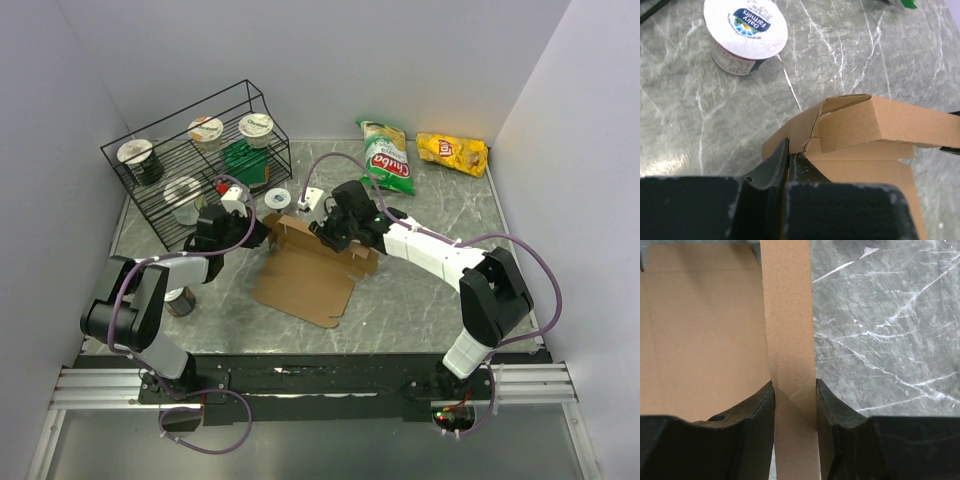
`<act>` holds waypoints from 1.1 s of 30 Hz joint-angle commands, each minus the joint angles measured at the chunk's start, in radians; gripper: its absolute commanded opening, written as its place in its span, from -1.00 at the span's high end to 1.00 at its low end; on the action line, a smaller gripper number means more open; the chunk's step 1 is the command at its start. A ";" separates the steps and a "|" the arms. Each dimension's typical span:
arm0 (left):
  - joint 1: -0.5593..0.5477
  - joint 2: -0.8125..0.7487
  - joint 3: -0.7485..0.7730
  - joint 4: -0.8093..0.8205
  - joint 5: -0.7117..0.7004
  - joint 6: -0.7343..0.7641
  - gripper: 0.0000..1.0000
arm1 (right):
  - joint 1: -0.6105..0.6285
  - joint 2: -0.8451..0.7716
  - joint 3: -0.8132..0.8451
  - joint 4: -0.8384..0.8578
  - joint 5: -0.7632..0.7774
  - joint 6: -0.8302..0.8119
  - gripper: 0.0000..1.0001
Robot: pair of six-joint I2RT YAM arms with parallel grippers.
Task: Fold the paper box
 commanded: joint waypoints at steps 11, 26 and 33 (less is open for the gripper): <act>-0.140 -0.038 -0.022 0.004 0.007 -0.309 0.98 | 0.021 0.020 -0.016 -0.025 -0.006 -0.002 0.39; -0.281 0.014 -0.062 -0.044 -0.164 -0.225 0.82 | 0.032 0.007 -0.036 0.008 0.047 0.004 0.39; -0.274 -0.032 -0.111 -0.044 -0.239 -0.190 -0.21 | 0.044 -0.005 -0.065 0.045 0.080 -0.002 0.40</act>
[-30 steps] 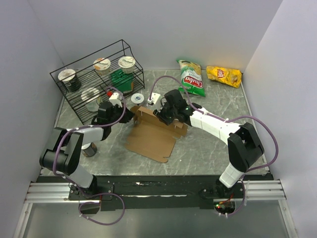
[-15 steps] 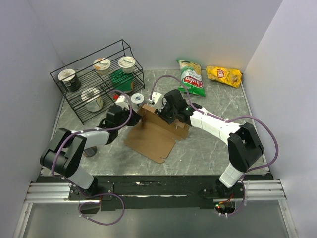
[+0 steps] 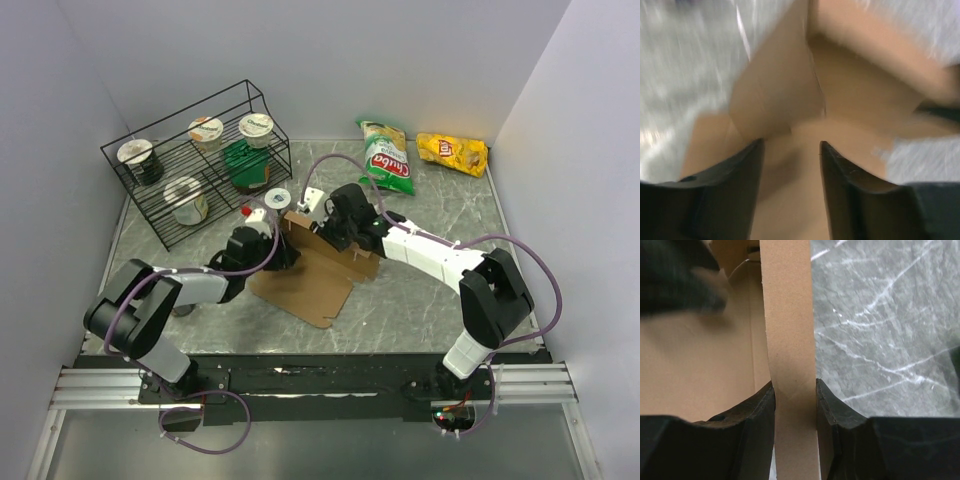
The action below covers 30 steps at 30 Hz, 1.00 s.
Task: Fold the paper box
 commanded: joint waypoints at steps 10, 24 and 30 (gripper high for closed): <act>0.126 -0.265 -0.162 -0.043 0.110 0.103 -0.97 | 0.028 -0.002 -0.042 0.007 -0.057 0.000 0.40; 0.393 -0.088 0.066 -0.025 0.167 0.131 -0.87 | 0.023 -0.011 -0.045 0.013 -0.098 0.005 0.40; 0.393 0.094 0.163 0.032 0.234 0.177 -0.83 | 0.025 -0.007 -0.042 0.010 -0.100 0.003 0.40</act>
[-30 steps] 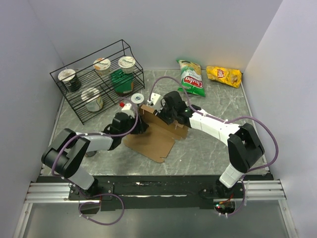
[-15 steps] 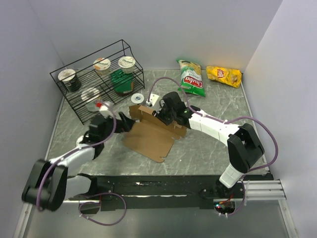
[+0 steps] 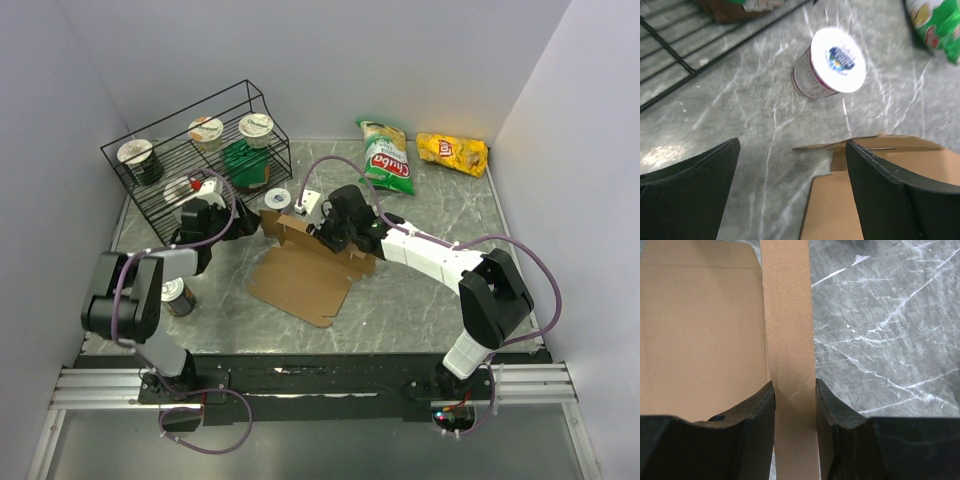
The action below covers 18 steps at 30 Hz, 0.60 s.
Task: Fold the paper box
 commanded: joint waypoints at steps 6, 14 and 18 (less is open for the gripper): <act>0.004 0.114 0.050 0.122 0.093 0.061 -0.81 | 0.004 -0.006 -0.030 -0.031 -0.038 0.003 0.41; 0.125 -0.025 -0.022 0.225 0.156 -0.084 -0.86 | -0.007 -0.021 -0.034 -0.036 -0.042 0.005 0.41; 0.149 0.023 0.062 0.147 0.168 -0.051 -0.87 | -0.005 -0.020 -0.031 -0.036 -0.055 0.008 0.40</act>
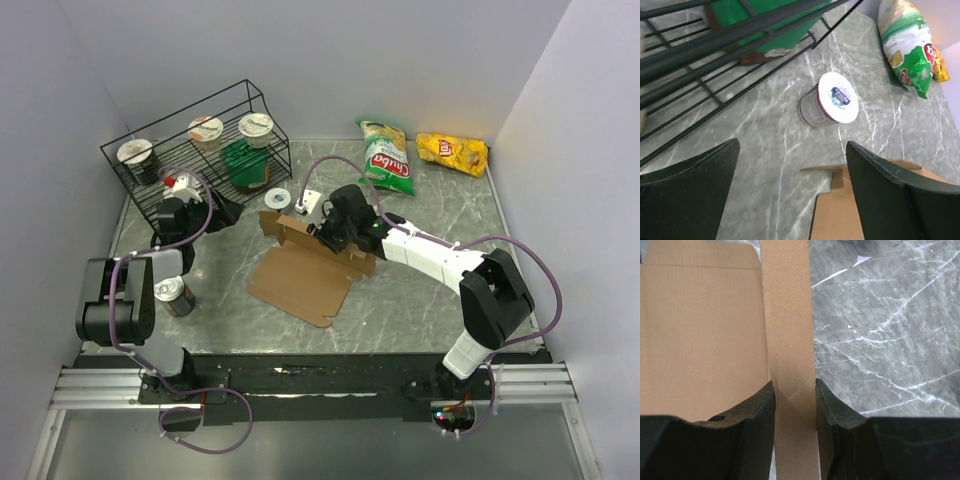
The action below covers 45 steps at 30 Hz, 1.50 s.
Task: Fold the paper box
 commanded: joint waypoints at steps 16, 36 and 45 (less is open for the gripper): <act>-0.094 0.284 0.267 -0.128 0.270 0.141 -0.77 | -0.002 -0.029 -0.029 -0.039 -0.045 0.009 0.40; -0.204 0.062 0.016 -0.093 0.262 0.176 -0.66 | 0.000 -0.027 -0.020 -0.045 -0.073 0.009 0.40; -0.214 -0.079 -0.050 -0.203 0.011 0.109 -0.72 | -0.002 -0.033 -0.021 -0.047 -0.070 0.011 0.39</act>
